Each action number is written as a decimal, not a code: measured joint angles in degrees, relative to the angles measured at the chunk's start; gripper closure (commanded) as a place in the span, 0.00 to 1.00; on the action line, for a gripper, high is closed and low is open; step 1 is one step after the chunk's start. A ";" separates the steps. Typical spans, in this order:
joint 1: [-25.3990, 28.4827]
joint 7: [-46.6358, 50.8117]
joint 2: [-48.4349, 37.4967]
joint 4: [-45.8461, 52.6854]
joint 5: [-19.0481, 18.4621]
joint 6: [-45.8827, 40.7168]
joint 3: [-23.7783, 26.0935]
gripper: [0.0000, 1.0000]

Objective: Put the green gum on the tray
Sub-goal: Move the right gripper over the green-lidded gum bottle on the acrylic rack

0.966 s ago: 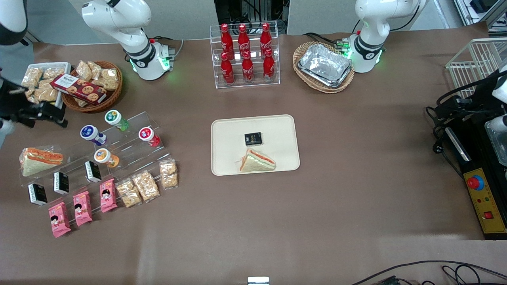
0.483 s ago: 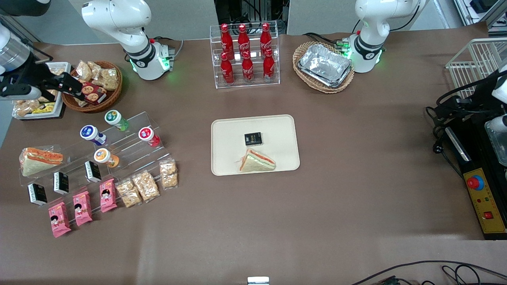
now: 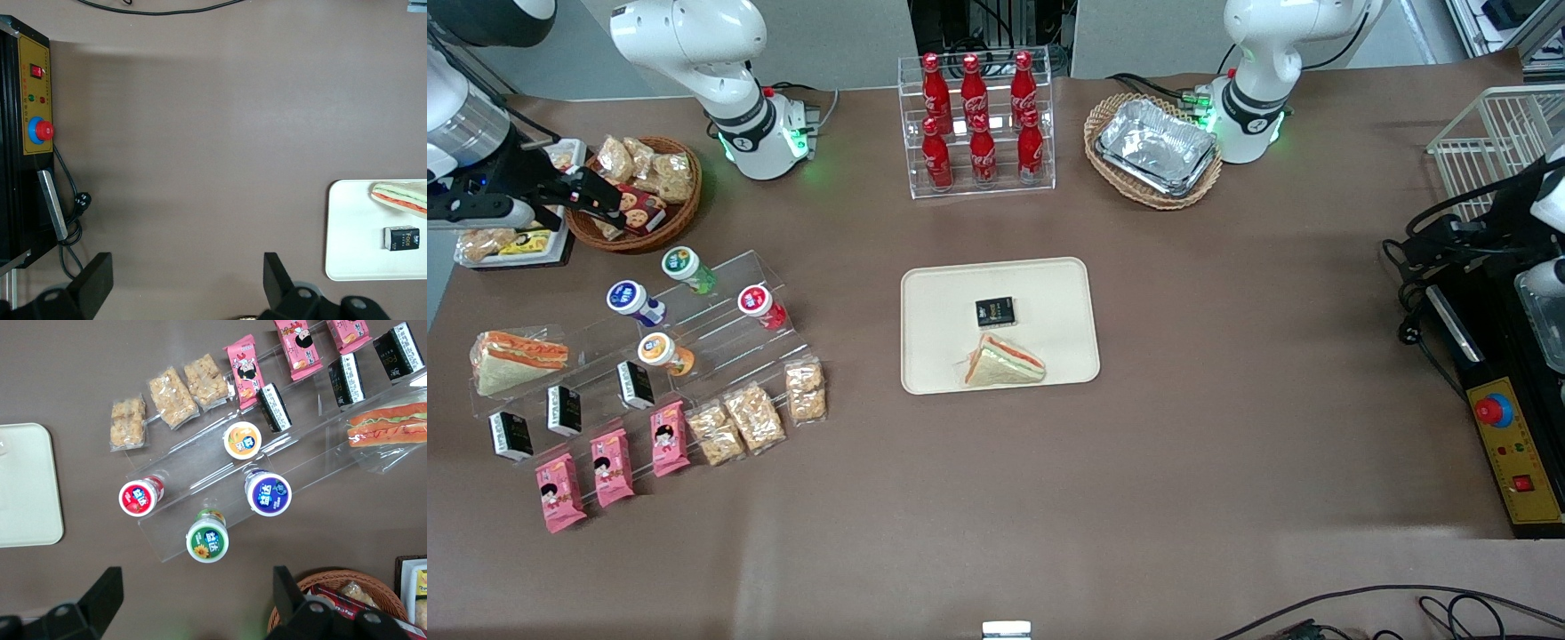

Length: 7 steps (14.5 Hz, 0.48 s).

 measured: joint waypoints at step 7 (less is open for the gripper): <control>0.00 -0.04 1.59 -11.86 -0.05 13.82 0.00 0.00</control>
